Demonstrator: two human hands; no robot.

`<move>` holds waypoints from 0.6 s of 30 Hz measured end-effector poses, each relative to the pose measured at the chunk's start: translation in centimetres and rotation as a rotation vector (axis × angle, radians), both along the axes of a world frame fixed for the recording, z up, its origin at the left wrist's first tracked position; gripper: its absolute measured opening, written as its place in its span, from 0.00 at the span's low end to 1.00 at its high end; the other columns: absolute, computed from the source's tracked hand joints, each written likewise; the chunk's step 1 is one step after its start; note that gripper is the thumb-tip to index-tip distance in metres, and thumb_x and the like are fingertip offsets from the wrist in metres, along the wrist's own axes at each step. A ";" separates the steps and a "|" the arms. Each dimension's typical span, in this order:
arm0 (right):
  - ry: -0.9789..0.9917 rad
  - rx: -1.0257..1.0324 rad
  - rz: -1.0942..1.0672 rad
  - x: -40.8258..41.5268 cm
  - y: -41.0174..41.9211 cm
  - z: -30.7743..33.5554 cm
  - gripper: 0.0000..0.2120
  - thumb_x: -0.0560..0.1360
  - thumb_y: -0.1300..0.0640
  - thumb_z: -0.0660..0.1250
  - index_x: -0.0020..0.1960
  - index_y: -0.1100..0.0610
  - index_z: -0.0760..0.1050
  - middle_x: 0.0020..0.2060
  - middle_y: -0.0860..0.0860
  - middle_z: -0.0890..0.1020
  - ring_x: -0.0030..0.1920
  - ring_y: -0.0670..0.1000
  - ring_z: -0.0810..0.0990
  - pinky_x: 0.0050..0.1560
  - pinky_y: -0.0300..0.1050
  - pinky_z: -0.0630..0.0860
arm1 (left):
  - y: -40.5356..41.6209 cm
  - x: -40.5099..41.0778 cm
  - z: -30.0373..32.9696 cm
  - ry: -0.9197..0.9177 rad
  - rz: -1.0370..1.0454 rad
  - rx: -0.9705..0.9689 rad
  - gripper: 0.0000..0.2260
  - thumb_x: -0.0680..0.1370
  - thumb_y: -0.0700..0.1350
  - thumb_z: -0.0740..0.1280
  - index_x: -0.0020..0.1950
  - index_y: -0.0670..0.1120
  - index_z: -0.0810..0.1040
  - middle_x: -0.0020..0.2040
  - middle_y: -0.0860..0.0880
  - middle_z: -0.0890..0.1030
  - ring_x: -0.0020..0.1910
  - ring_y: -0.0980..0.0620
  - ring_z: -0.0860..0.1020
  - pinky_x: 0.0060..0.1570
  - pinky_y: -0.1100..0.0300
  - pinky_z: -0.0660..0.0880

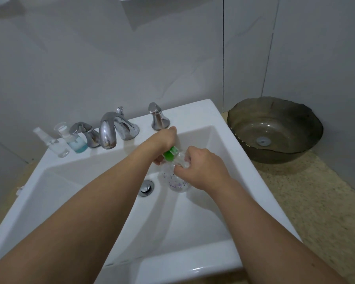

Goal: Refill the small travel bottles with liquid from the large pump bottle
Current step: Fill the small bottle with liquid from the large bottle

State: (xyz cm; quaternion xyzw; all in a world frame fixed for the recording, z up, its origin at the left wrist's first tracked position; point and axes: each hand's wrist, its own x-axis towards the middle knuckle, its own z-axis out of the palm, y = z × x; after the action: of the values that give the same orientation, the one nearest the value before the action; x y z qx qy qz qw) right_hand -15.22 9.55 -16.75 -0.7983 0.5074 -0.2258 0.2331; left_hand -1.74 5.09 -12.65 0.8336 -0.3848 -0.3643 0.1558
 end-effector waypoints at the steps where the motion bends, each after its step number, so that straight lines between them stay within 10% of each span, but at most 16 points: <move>1: 0.006 0.003 -0.002 0.0 0.0 -0.1 0.16 0.70 0.42 0.67 0.43 0.54 0.68 0.38 0.49 0.75 0.39 0.54 0.75 0.37 0.44 0.67 | 0.0 -0.1 -0.1 -0.007 0.011 -0.022 0.25 0.84 0.55 0.45 0.56 0.39 0.74 0.44 0.37 0.79 0.40 0.40 0.78 0.46 0.51 0.78; 9: 0.037 0.039 -0.021 0.2 0.1 0.2 0.17 0.70 0.43 0.66 0.49 0.55 0.73 0.40 0.48 0.77 0.42 0.54 0.77 0.39 0.45 0.70 | 0.1 -0.1 -0.7 0.006 0.026 -0.090 0.20 0.84 0.43 0.46 0.63 0.37 0.73 0.57 0.32 0.79 0.55 0.31 0.81 0.57 0.36 0.79; 18: 0.029 0.030 -0.020 0.1 0.1 0.1 0.17 0.70 0.42 0.66 0.50 0.54 0.73 0.41 0.48 0.78 0.42 0.54 0.77 0.42 0.46 0.74 | 0.1 -0.1 -0.4 0.026 -0.005 -0.081 0.23 0.83 0.48 0.46 0.63 0.37 0.74 0.56 0.32 0.80 0.42 0.38 0.77 0.46 0.47 0.77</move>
State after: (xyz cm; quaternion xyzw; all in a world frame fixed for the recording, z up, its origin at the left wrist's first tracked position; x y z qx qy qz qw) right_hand -15.10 9.64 -16.67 -0.7927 0.5221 -0.2089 0.2352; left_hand -1.82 5.21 -13.06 0.8209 -0.3994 -0.3595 0.1935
